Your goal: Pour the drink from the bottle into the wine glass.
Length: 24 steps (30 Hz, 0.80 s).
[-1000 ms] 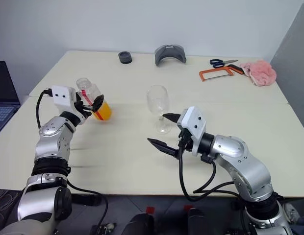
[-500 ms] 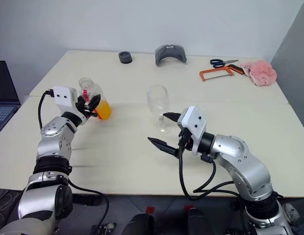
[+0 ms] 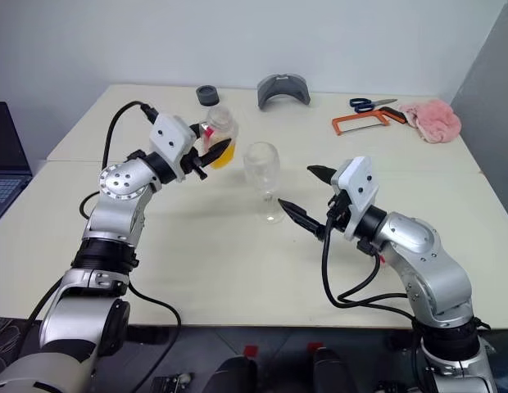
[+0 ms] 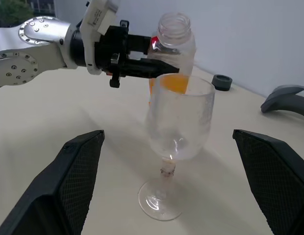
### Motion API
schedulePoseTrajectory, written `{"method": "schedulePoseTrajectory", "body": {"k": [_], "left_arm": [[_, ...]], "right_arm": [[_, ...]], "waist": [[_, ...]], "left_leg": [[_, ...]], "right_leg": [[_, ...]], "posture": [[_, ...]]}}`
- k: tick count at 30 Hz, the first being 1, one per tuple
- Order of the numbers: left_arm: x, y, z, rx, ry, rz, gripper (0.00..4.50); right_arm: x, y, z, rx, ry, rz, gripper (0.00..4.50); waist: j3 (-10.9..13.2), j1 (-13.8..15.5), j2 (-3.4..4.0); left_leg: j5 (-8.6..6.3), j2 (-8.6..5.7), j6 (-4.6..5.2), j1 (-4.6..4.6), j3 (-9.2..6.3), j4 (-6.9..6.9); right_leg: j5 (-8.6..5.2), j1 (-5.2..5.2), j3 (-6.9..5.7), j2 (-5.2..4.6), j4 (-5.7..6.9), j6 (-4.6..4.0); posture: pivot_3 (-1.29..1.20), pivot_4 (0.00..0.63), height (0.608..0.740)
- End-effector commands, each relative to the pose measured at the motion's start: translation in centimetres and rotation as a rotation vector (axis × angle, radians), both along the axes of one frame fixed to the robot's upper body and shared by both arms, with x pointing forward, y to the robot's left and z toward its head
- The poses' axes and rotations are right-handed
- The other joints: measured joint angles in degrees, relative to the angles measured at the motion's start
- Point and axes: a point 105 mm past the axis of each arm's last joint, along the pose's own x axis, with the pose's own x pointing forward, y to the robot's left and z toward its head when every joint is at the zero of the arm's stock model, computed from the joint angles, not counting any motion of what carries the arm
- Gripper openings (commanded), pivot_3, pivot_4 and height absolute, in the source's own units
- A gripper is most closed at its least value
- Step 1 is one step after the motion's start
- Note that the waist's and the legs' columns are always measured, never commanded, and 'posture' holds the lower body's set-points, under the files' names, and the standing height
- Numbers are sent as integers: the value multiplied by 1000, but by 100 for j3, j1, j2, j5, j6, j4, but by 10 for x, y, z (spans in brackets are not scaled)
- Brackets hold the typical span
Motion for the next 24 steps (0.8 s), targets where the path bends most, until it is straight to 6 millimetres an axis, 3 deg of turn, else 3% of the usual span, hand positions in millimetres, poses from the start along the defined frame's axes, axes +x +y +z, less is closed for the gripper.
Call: {"method": "schedulePoseTrajectory", "body": {"k": [1, 8, 24], "left_arm": [[-5, -9, 27, 112, -162, -33, 1671], [-5, -14, 32, 231, -272, -48, 1671], [-4, -19, 41, 447, -483, -52, 1670]], "right_arm": [[1, -1, 13, 44, -64, -17, 4500], [7, 1, 13, 56, -60, -42, 4500], [-1, 0, 3, 55, -3, 40, 4500]], "waist": [[0, 2, 0], [0, 8, 0], [1, 11, -1]], "left_leg": [[0, 0, 0, 0, 2, 0], [0, -1, 0, -1, 1, 0], [-1, -3, 1, -3, 6, 0]], "right_leg": [[0, 0, 1, 0, 0, 0], [0, 0, 0, -2, 1, 0], [0, -2, -1, -2, 2, 0]], "posture": [[0, 150, 740], [0, 150, 740], [0, 150, 740]]}}
